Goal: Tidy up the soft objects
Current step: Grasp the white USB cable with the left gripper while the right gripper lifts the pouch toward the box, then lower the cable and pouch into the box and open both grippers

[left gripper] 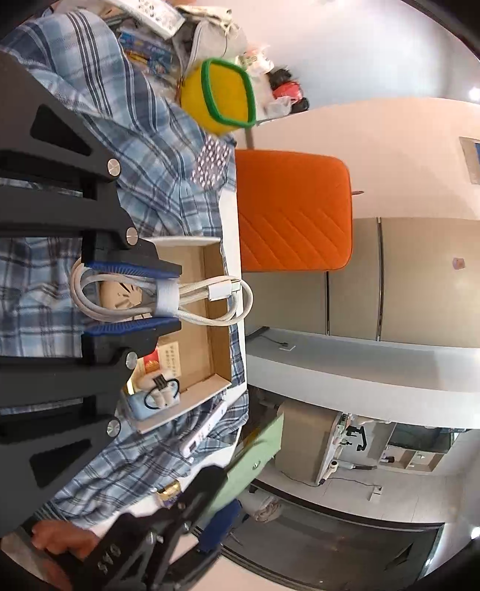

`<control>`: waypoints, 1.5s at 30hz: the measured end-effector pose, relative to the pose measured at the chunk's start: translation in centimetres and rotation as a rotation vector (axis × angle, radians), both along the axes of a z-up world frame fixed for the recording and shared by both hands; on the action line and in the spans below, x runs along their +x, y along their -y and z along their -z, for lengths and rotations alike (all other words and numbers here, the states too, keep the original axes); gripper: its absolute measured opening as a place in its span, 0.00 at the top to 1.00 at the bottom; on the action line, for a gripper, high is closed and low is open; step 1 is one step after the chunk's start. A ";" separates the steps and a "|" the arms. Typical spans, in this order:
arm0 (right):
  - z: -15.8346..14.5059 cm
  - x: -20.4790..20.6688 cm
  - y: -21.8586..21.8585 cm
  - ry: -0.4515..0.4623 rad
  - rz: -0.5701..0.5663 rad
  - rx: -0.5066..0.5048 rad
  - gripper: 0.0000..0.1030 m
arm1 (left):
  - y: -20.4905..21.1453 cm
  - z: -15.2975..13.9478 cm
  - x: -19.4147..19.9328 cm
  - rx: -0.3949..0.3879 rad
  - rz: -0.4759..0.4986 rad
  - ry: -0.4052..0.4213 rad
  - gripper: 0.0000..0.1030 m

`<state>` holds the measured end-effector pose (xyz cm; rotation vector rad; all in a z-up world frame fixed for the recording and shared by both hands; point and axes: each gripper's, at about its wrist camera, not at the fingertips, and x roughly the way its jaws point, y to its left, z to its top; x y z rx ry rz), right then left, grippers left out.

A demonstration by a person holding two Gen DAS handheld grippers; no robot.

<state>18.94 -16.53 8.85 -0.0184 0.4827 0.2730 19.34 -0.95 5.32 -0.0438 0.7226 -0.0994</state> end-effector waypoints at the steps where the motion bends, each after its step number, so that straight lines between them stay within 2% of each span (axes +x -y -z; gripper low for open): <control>1: 0.1 0.5 -0.1 -0.005 0.006 0.001 0.30 | 0.2 0.0 0.2 0.000 -0.001 0.001 0.80; 6: 1.4 3.4 0.0 -0.061 0.014 0.008 0.30 | 0.7 0.5 2.6 0.026 -0.032 -0.008 0.80; 11: 4.2 5.8 -0.3 -0.135 0.030 0.007 0.30 | -0.2 3.2 6.0 -0.017 -0.066 -0.112 0.80; 14: 6.0 7.0 -0.4 -0.182 0.035 -0.001 0.30 | -0.2 4.8 6.9 -0.005 -0.072 -0.148 0.80; 18: 8.2 8.2 -0.7 -0.239 0.032 -0.014 0.30 | -0.3 6.6 7.6 -0.040 -0.054 -0.212 0.80; 23: 10.5 9.3 -1.3 -0.300 0.017 -0.030 0.30 | 0.1 7.8 8.0 -0.022 -0.051 -0.236 0.80; 34: 11.5 9.6 -1.6 -0.304 0.024 -0.049 0.30 | 0.1 9.3 8.5 -0.014 -0.049 -0.265 0.80; 36: 11.6 9.6 -1.6 -0.299 0.038 -0.056 0.30 | 0.1 9.3 8.6 -0.016 -0.057 -0.276 0.75; 37: 11.6 9.6 -1.5 -0.298 0.038 -0.052 0.30 | 0.0 9.3 8.6 -0.016 -0.059 -0.278 0.61; 38: 11.5 9.6 -1.5 -0.299 0.038 -0.046 0.30 | 0.0 9.2 8.5 -0.021 -0.057 -0.269 0.44; 39: 11.5 9.6 -1.4 -0.299 0.039 -0.041 0.28 | 0.0 8.9 8.3 -0.028 -0.055 -0.242 0.39; 41: 11.3 9.4 -1.2 -0.290 0.045 -0.039 0.25 | 0.1 8.3 7.9 -0.008 -0.057 -0.208 0.37; 45: 10.4 8.9 -0.7 -0.255 0.052 -0.029 0.24 | 0.4 7.2 7.1 0.004 -0.033 -0.161 0.35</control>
